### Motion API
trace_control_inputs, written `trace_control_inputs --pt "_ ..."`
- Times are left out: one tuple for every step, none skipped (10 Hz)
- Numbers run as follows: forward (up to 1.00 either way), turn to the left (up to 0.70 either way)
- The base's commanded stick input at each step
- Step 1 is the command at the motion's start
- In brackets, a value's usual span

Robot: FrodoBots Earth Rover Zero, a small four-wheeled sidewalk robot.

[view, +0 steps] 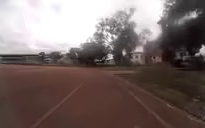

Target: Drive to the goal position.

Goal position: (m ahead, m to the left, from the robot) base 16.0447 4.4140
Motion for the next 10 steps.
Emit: trace_control_inputs --pt "0.85 0.0" --pt "0.85 0.0" --pt "0.85 0.0" --pt "0.85 0.0" --pt "0.85 0.0" --pt "0.85 0.0" --pt "0.85 0.0" --pt "0.85 0.0" --pt "0.85 0.0" --pt "0.85 0.0"
